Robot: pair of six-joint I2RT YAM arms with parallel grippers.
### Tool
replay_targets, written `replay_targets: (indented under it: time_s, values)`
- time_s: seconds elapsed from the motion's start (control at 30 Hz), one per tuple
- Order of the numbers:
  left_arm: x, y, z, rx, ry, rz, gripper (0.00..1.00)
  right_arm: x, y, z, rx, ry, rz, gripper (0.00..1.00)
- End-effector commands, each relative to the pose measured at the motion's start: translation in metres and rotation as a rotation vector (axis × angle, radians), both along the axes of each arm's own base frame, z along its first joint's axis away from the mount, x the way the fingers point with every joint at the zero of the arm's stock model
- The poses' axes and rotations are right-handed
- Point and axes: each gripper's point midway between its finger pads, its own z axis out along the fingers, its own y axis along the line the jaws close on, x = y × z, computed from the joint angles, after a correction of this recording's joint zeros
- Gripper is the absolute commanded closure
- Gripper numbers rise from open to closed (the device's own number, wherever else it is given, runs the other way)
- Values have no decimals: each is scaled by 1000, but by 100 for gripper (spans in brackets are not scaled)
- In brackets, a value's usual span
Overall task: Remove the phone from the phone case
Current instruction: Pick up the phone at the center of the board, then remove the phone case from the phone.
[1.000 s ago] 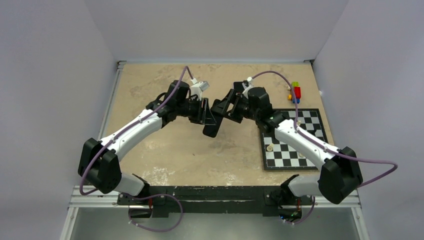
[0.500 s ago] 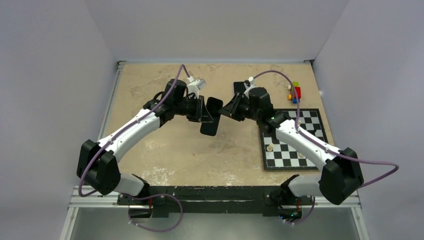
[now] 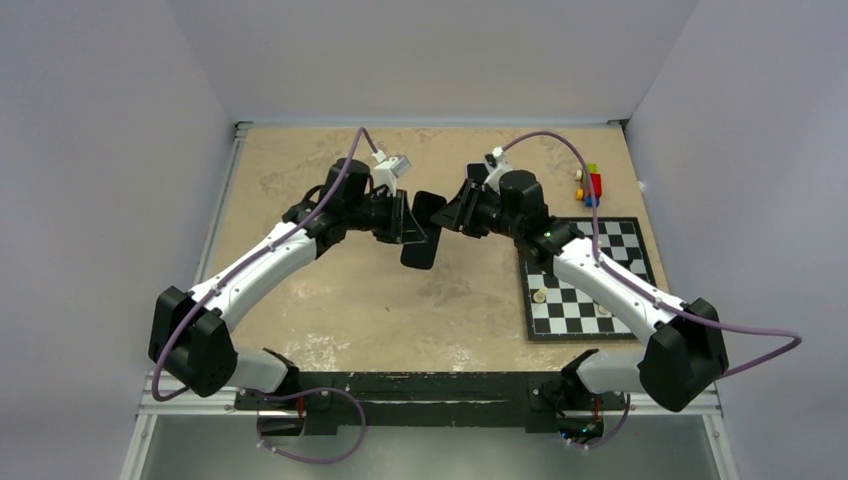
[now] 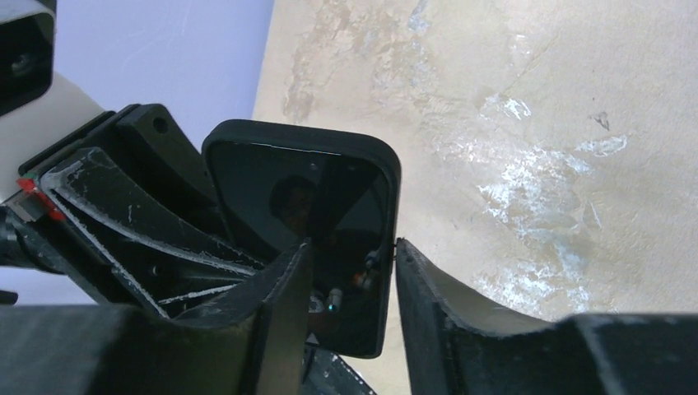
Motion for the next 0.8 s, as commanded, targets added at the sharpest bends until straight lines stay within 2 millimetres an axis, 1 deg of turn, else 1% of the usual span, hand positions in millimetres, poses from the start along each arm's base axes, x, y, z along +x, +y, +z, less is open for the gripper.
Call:
replay_targets:
  time_s: [0.0, 0.03, 0.17, 0.27, 0.4, 0.5, 0.6, 0.67, 0.73, 0.77]
  values:
    - [-9, -12, 40, -112, -129, -73, 100, -8, 7, 54, 56, -173, 85, 51]
    - [-10, -12, 44, -122, -144, -76, 100, -10, 5, 55, 48, -186, 93, 47]
    - [-16, -11, 64, -189, -237, -97, 100, -18, -5, 62, 61, -265, 137, 38]
    - [-21, -8, 78, -230, -298, -107, 100, -31, -13, 70, 67, -338, 184, 35]
    - [-25, -6, 95, -276, -377, -113, 100, -47, -24, 80, 53, -426, 205, 31]
    - [-30, -7, 103, -306, -404, -138, 100, -56, -27, 91, 71, -474, 216, 28]
    - [-39, -11, 106, -333, -401, -203, 100, -55, -29, 102, 67, -513, 221, 25]
    - [-45, -16, 107, -353, -379, -262, 100, -55, -27, 107, 39, -580, 271, 24]
    - [-51, -20, 109, -378, -360, -318, 100, -63, -19, 112, 28, -643, 376, 24]
    - [-54, -22, 108, -387, -347, -340, 100, -62, -19, 114, 9, -651, 393, 24]
